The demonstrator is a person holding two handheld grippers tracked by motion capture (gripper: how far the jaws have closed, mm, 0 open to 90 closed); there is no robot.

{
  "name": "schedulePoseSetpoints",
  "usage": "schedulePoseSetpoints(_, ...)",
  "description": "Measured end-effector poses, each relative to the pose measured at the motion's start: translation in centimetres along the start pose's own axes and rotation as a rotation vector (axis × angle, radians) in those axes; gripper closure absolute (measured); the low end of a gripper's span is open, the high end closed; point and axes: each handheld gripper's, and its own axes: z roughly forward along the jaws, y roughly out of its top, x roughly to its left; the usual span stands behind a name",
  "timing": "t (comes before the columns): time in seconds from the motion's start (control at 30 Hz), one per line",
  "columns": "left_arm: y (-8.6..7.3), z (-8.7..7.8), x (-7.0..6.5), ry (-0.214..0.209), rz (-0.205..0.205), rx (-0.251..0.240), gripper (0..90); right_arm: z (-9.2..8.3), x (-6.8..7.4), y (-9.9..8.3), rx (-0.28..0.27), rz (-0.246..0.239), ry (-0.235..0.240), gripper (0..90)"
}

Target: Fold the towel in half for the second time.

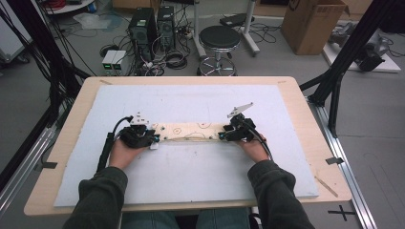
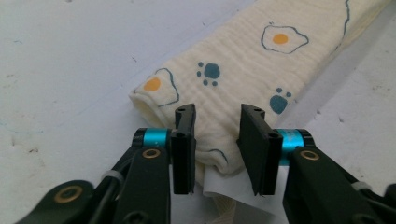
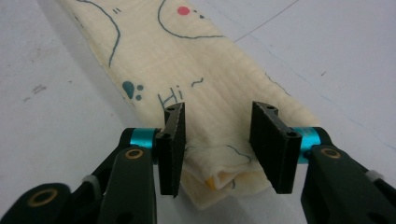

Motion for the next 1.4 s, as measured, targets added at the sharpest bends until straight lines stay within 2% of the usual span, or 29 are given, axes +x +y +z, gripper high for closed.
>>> schedulePoseSetpoints(0.13, 0.3, -0.9, 0.2, -0.007, -0.030, -0.052, 62.7, -1.0, 0.1, 0.3, -0.050, 0.019, 0.002, 51.2)
schedulePoseSetpoints(0.33, 1.0, -1.7, 0.2, -0.012, -0.062, -0.096, 58.1, -2.4, -0.1, 1.1, -0.121, 0.085, -0.004, 44.1)
schedulePoseSetpoints(0.43, 1.3, -1.9, 0.0, -0.017, -0.050, -0.094, 56.1, -2.7, 0.0, 1.6, -0.140, 0.091, -0.002, 41.4)
schedulePoseSetpoints(0.63, 1.4, -2.4, -0.1, -0.032, -0.057, -0.098, 51.8, -2.8, 0.2, 1.7, -0.155, 0.115, 0.000, 34.6)
schedulePoseSetpoints(0.77, 1.5, -2.8, -0.2, -0.033, -0.063, -0.107, 48.1, -3.2, 0.4, 1.8, -0.183, 0.119, 0.003, 31.5)
schedulePoseSetpoints(0.93, 1.7, -3.1, -0.8, -0.038, -0.050, -0.110, 43.7, -3.7, 0.7, 1.9, -0.207, 0.115, -0.011, 27.7)
schedulePoseSetpoints(1.07, 1.8, -3.4, -1.1, -0.036, -0.051, -0.128, 40.9, -4.0, 1.1, 1.9, -0.207, 0.110, -0.016, 24.5)
schedulePoseSetpoints(1.27, 1.8, -3.9, -1.1, -0.033, -0.050, -0.127, 37.9, -4.2, 1.3, 1.9, -0.208, 0.099, -0.014, 21.8)
schedulePoseSetpoints(1.4, 1.8, -4.4, -1.2, -0.031, -0.033, -0.124, 37.3, -4.5, 1.6, 1.9, -0.202, 0.094, -0.012, 20.7)
